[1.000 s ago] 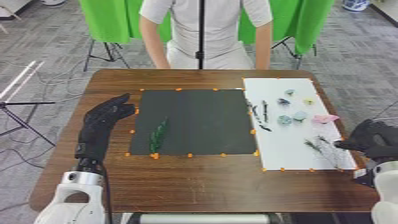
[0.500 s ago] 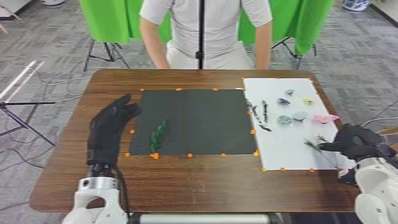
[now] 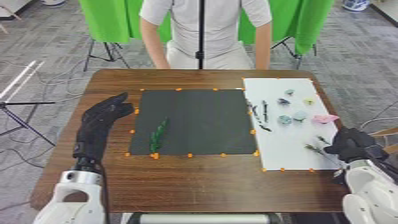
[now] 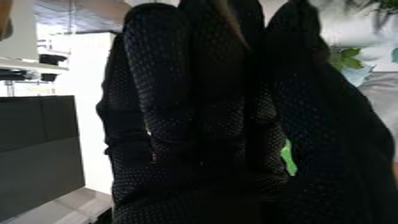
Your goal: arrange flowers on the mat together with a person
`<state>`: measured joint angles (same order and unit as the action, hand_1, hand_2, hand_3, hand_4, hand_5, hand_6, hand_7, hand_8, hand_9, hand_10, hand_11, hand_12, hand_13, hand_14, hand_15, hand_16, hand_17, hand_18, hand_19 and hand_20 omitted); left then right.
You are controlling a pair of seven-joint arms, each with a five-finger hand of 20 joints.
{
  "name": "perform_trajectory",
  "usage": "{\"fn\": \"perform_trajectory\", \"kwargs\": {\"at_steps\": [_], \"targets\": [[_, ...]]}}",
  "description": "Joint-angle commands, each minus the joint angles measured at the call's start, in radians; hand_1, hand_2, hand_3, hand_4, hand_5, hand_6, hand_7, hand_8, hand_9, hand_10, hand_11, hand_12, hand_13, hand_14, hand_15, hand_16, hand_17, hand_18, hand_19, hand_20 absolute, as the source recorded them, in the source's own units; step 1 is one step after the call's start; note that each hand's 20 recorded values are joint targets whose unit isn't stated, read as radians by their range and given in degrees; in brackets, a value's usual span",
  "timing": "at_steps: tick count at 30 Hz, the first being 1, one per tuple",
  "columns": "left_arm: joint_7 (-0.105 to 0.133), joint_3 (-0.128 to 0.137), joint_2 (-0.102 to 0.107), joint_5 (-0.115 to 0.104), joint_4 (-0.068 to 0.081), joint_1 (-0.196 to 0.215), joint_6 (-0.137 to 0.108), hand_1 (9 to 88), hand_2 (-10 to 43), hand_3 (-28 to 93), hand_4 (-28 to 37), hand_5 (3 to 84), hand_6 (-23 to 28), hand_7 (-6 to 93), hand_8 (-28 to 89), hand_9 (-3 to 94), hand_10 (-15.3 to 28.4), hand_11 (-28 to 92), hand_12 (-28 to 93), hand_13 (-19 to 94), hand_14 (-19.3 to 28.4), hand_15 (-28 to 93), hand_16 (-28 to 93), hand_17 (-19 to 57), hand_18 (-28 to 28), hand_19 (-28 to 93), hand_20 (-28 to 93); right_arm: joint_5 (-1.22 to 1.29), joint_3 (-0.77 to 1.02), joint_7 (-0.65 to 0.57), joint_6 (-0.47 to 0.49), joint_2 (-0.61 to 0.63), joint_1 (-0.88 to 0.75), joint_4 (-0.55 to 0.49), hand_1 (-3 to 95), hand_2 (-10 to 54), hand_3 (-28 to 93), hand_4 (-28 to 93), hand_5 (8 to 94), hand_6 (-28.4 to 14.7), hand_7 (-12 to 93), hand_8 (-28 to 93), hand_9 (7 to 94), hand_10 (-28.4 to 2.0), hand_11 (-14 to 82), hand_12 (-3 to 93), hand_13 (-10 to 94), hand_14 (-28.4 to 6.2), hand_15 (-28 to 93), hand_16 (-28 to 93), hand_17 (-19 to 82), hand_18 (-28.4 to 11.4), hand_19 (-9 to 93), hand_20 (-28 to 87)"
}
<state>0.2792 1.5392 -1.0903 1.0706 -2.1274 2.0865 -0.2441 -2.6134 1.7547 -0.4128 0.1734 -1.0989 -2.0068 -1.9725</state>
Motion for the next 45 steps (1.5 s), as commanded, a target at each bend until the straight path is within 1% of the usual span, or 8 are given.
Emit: {"fn": "perform_trajectory", "kwargs": {"at_steps": [1, 8, 9, 10, 11, 19, 27, 45], "targets": [[-0.015, 0.004, -0.018, 0.001, 0.008, 0.015, -0.003, 28.5, -1.5, 64, -18.8, 47.9, 5.7, 14.5, -5, 47.3, 14.1, 23, 15, 36, 18.9, 28, 3, 0.7, 16.6, 20, 21, 0.044, -0.011, -0.010, -0.074, -0.013, -0.008, -0.032, 57.0, -9.5, 59, -28, 86.2, 3.9, 19, 11, 93.7, -7.1, 20.5, 33.5, 81, -8.0, 45, 38, 33, -17.0, 55, 48], [-0.016, 0.037, -0.019, 0.005, 0.009, 0.033, -0.008, 28.4, -1.6, 64, -18.8, 47.8, 5.6, 14.5, -5, 47.2, 14.1, 22, 15, 36, 18.9, 28, 3, 0.7, 16.6, 20, 21, 0.076, -0.058, -0.013, -0.201, -0.066, 0.010, -0.183, 56.6, -9.5, 62, -28, 86.9, 3.6, 19, 12, 93.7, -7.5, 23.0, 33.6, 81, -8.6, 48, 38, 33, -17.5, 57, 48], [-0.028, 0.056, -0.048, 0.028, 0.010, 0.035, 0.017, 28.4, -1.7, 64, -18.7, 47.8, 5.7, 14.5, -5, 47.2, 14.1, 22, 15, 36, 19.0, 28, 3, 0.7, 16.6, 20, 21, 0.072, -0.075, -0.011, -0.215, -0.077, 0.019, -0.202, 56.7, -9.5, 62, -28, 86.9, 3.5, 19, 12, 93.7, -7.7, 23.5, 33.7, 80, -8.7, 48, 38, 33, -17.5, 57, 48], [-0.116, 0.168, -0.285, 0.190, 0.013, 0.013, 0.224, 28.3, -1.7, 64, -18.7, 47.7, 5.7, 14.4, -5, 47.2, 14.1, 22, 15, 36, 19.0, 28, 3, 0.7, 16.6, 20, 21, 0.073, -0.093, -0.015, -0.228, -0.087, 0.025, -0.222, 56.8, -9.5, 62, -28, 86.9, 3.5, 19, 12, 93.7, -7.7, 23.8, 33.7, 80, -8.8, 48, 38, 32, -17.5, 57, 49], [-0.115, 0.169, -0.275, 0.189, 0.014, 0.019, 0.216, 28.3, -1.8, 64, -18.7, 47.7, 5.7, 14.4, -5, 47.2, 14.1, 22, 15, 36, 19.0, 28, 3, 0.6, 16.6, 20, 21, 0.072, -0.113, -0.012, -0.231, -0.096, 0.036, -0.238, 56.6, -9.5, 62, -28, 87.0, 3.4, 20, 12, 93.7, -7.7, 24.2, 33.9, 80, -9.0, 49, 38, 32, -17.6, 57, 49], [-0.123, 0.198, -0.274, 0.191, 0.025, 0.039, 0.203, 28.1, -1.9, 64, -18.6, 47.7, 5.8, 13.8, -5, 46.8, 14.0, 22, 15, 36, 19.0, 27, 3, 0.5, 16.5, 19, 21, 0.068, -0.306, 0.019, -0.223, -0.217, 0.131, -0.262, 55.9, -9.5, 64, -26, 87.9, 2.2, 20, 13, 93.5, -9.1, 28.4, 36.2, 76, -10.7, 57, 40, 30, -18.6, 58, 49], [-0.135, 0.202, -0.270, 0.204, 0.026, 0.038, 0.233, 28.1, -1.9, 64, -18.6, 47.4, 5.8, 13.6, -5, 46.5, 14.1, 22, 15, 35, 19.0, 27, 3, 0.4, 16.6, 19, 21, 0.024, -0.455, 0.042, -0.217, -0.279, 0.205, -0.159, 56.3, -9.5, 63, -26, 88.1, 2.0, 20, 13, 92.4, -9.3, 32.1, 36.6, 75, -11.5, 61, 41, 29, -19.0, 59, 49], [-0.147, 0.198, -0.260, 0.211, 0.026, 0.031, 0.253, 28.2, -1.9, 63, -18.4, 47.2, 5.7, 13.5, -5, 46.2, 14.2, 21, 15, 35, 19.1, 26, 3, 0.2, 16.5, 19, 21, -0.044, -0.667, 0.058, -0.314, -0.323, 0.375, 0.089, 56.0, -9.5, 64, -26, 88.9, 1.7, 21, 13, 91.4, -9.3, 38.4, 34.6, 74, -11.8, 66, 41, 29, -19.4, 61, 50]]}}
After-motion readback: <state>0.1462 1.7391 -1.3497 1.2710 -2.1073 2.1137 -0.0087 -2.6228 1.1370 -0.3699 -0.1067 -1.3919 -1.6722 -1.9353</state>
